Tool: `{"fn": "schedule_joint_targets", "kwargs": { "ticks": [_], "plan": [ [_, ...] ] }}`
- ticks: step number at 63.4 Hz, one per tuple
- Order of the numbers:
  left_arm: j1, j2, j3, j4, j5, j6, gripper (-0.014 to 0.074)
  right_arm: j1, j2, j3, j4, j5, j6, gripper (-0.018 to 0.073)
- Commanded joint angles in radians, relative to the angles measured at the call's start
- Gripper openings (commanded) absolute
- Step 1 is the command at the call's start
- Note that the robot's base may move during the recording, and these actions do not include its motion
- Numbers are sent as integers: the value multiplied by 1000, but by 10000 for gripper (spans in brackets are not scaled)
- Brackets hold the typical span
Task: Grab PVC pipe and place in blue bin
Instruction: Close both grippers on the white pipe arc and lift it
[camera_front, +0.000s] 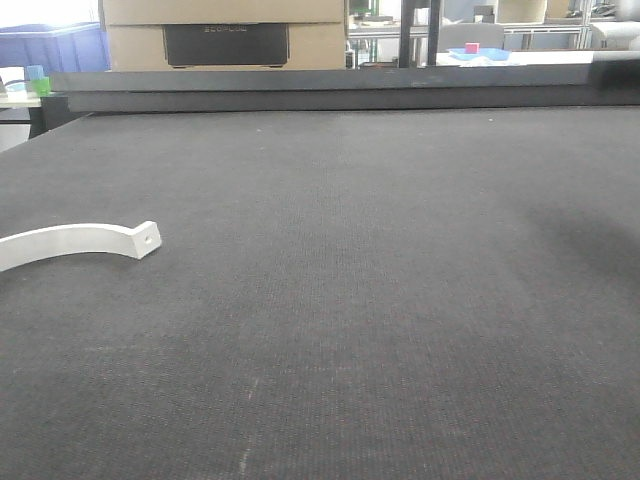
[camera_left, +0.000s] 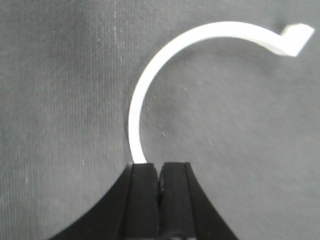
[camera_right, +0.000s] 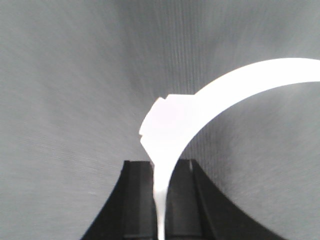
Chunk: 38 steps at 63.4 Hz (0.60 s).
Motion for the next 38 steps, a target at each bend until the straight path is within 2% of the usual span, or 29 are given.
{"fn": "schedule_joint_targets", "kwargs": {
  "ticks": [1,4,9,18,22,29,38],
  "plan": [
    [-5,77,-18,30,13,-9,-111,1,-54,-15,-3,1,-12,-168],
    [-5,106,-18,37,9,-9,-104,1,-70,-15,-3,-1,-12,-168],
    [-5,133,-18,37,-25,-9,-27,1,-77,-15,-3,-1,-12,-168],
    [-5,140,-18,33,-53,-9,256,1,-77,-15,-3,-1,-12,-168],
    [-5,143,-16,35,-70,-9,340,1,-77,-15,-3,-5,-12,-168],
    [-5,164,-7,39,-92,-9,332,1,-77,-15,-3,-14,-12,-168],
    [-5,225,-7,51,-99,-9,229,1,-77,-15,-3,-18,-12,-168]
  ]
}}
